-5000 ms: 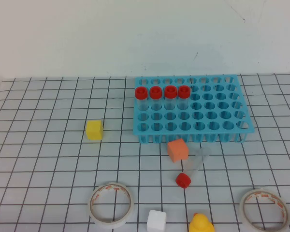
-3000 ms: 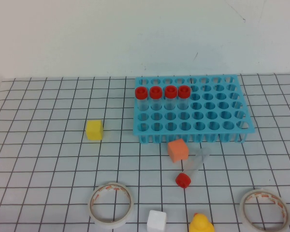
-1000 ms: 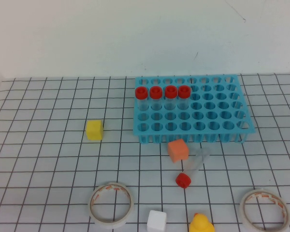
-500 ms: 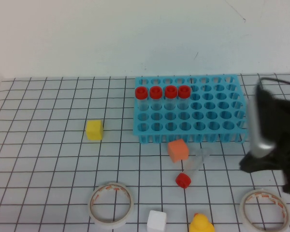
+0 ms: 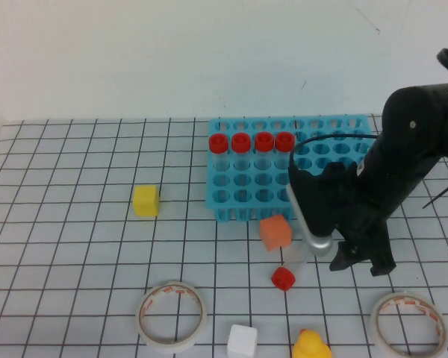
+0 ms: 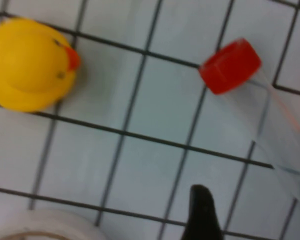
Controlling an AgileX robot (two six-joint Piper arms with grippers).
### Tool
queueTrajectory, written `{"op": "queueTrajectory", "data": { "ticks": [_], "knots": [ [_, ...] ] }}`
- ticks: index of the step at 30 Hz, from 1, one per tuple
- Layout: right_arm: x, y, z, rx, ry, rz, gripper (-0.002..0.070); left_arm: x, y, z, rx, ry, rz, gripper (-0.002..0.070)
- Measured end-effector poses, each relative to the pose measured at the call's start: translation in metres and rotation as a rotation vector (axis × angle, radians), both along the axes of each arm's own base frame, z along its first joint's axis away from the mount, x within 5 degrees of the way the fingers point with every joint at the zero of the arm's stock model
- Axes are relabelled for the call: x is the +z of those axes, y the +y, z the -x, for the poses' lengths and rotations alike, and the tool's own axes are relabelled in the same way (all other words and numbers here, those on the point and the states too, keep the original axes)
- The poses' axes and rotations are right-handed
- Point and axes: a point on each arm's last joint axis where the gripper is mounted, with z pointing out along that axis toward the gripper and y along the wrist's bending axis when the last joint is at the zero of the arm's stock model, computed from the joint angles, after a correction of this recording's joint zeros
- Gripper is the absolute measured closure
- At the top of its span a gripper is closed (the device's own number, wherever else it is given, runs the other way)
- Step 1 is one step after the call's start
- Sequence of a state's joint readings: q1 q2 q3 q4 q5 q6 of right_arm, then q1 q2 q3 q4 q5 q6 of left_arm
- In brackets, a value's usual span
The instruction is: Place the test tubes
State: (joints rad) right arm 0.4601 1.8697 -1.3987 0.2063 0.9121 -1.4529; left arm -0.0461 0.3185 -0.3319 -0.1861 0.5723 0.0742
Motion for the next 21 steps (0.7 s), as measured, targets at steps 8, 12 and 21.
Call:
{"op": "queueTrajectory", "data": {
  "ticks": [8, 12, 21],
  "knots": [
    [-0.017, 0.003, -0.013, 0.029, -0.060, 0.025, 0.0211, 0.001, 0.000, -0.001, 0.003, -0.016, 0.003, 0.0676],
    [-0.034, 0.005, -0.018, 0.044, -0.042, 0.043, 0.0211, 0.001, 0.000, -0.001, 0.004, -0.020, 0.005, 0.0676],
    [-0.039, 0.010, -0.024, 0.057, -0.098, 0.016, 0.0213, 0.003, 0.000, -0.002, 0.002, -0.039, -0.004, 0.0676]
  ]
}}
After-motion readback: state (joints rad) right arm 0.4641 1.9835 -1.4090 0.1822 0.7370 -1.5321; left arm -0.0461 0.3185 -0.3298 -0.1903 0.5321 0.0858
